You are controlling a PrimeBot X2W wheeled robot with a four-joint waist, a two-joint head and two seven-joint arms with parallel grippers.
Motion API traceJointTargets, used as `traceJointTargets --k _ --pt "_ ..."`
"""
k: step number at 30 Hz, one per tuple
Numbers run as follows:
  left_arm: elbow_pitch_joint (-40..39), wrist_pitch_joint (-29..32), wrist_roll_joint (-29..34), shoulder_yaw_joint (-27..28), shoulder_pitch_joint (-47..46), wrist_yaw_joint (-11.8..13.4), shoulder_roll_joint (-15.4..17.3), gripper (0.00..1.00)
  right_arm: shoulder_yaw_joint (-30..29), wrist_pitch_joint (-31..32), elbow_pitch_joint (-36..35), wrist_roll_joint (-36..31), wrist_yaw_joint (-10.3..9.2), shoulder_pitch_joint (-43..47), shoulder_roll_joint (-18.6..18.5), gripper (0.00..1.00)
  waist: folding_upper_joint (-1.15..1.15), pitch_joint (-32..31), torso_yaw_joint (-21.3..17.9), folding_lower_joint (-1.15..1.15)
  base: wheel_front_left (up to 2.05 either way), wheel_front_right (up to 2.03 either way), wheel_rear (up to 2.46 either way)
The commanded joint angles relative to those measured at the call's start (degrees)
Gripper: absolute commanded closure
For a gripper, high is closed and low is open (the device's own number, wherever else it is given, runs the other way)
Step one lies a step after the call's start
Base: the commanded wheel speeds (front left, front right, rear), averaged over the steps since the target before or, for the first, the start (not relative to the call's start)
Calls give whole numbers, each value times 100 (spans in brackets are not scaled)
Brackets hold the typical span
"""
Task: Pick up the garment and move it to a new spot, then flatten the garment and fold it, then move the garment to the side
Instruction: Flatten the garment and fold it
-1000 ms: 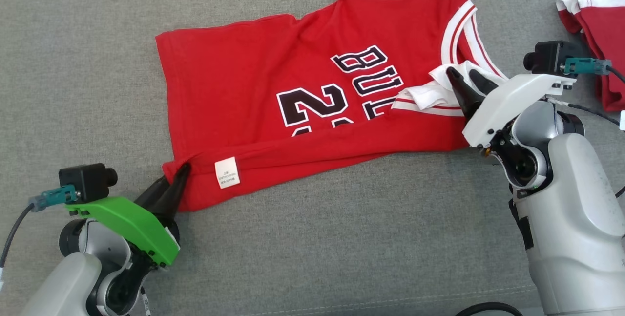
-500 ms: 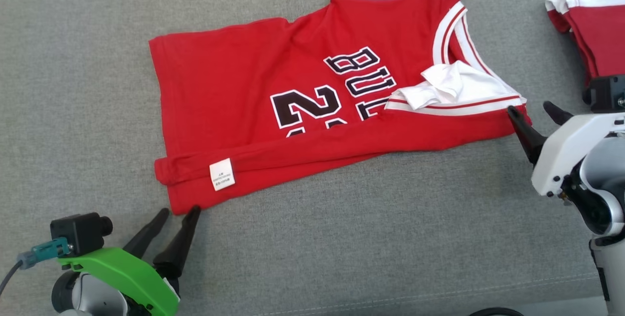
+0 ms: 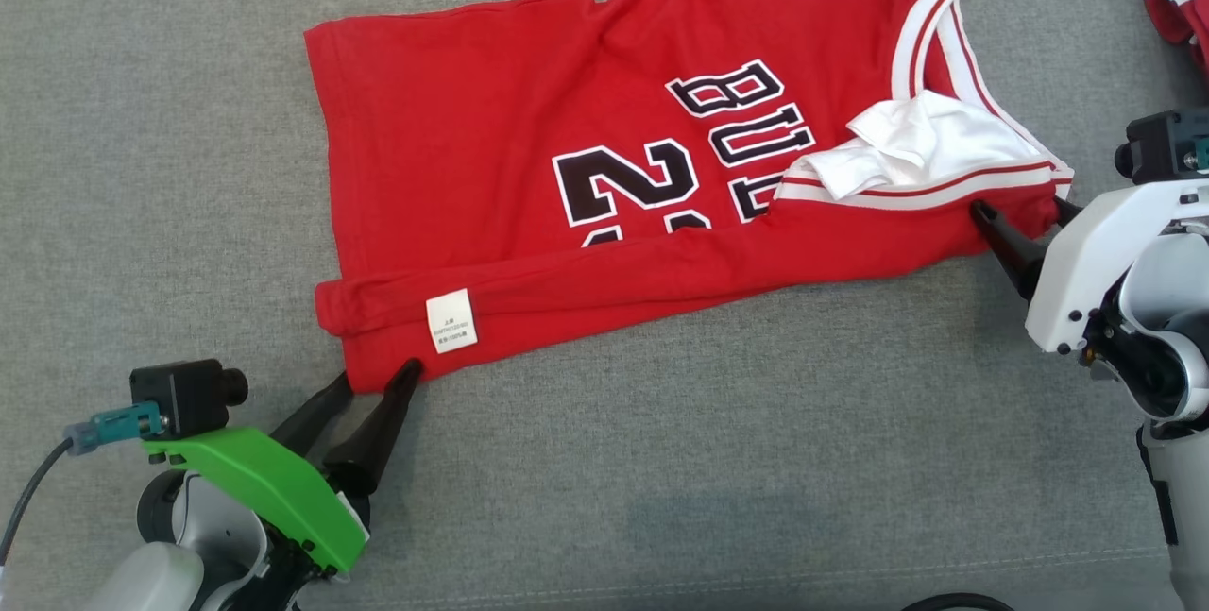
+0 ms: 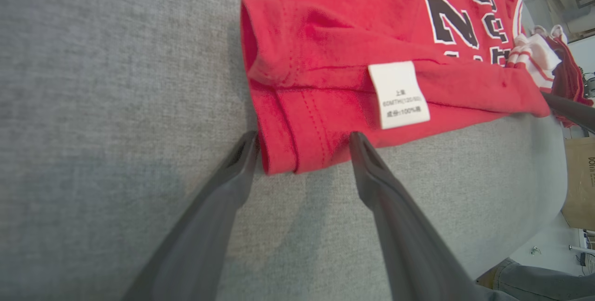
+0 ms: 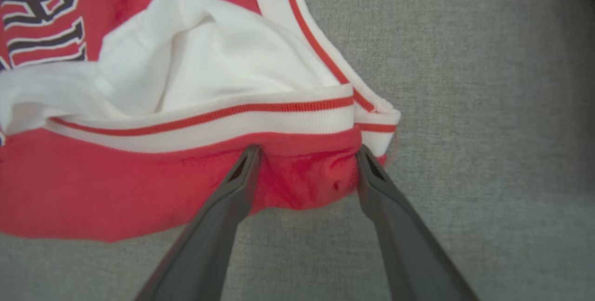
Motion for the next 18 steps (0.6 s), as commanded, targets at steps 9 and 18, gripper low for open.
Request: traceJointTargets --k 9,18 --pt "250 312 -122 -294 -276 -505 -58 100 -336 604 337 139 -5 -277 -27 100 0 -97 61 0 0 0 0" --pt "47 567 -408 -145 -53 -680 343 100 -706 1366 202 151 -4 -361 -71 100 0 -411 62 0 0 0 0"
